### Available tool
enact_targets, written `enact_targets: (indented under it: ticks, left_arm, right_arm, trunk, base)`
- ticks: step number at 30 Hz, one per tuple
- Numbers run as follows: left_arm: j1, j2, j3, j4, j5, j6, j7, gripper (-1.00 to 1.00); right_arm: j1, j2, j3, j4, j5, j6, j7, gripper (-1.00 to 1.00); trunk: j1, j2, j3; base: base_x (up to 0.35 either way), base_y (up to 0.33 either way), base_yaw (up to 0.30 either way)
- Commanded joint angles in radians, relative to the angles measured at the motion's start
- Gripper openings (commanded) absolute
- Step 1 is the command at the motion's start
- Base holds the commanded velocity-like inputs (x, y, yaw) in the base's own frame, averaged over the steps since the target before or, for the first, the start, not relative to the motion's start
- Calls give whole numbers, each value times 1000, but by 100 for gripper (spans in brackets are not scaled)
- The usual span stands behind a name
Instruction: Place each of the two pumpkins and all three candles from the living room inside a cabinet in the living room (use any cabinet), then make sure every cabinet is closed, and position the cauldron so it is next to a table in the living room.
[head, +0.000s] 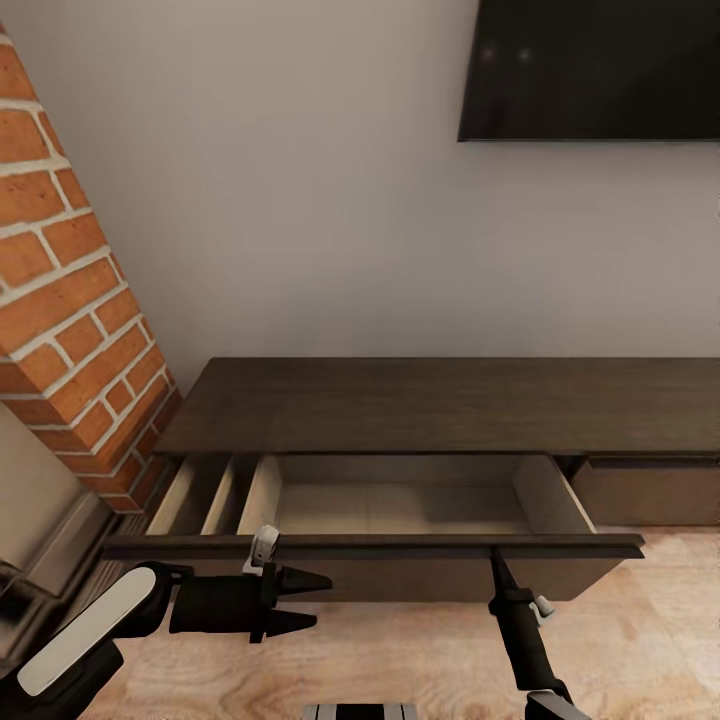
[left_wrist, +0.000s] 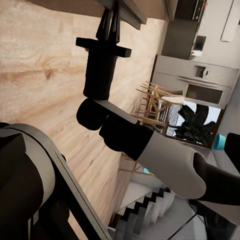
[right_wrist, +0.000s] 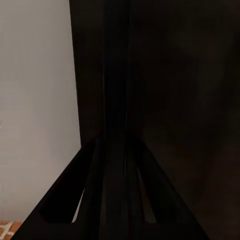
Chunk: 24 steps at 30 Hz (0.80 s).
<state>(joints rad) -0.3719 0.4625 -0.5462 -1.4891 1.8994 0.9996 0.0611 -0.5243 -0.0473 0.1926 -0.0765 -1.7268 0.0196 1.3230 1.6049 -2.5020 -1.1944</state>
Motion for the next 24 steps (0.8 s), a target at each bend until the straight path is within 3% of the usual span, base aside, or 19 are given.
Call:
enact_targets:
  ticks: [1, 24]
  left_arm:
    - [-1, 1, -1, 0, 9, 1, 6, 100]
    - [-1, 1, -1, 0, 9, 1, 6, 100]
  right_arm:
    - [0, 0, 19, -1, -10, 6, 8, -100]
    - [0, 0, 19, 0, -10, 6, 8, -100]
  trunk:
    - [0, 0, -1]
    - [0, 0, -1]
  base:
    - [-78, 0, 0]
    - [-81, 0, 0]
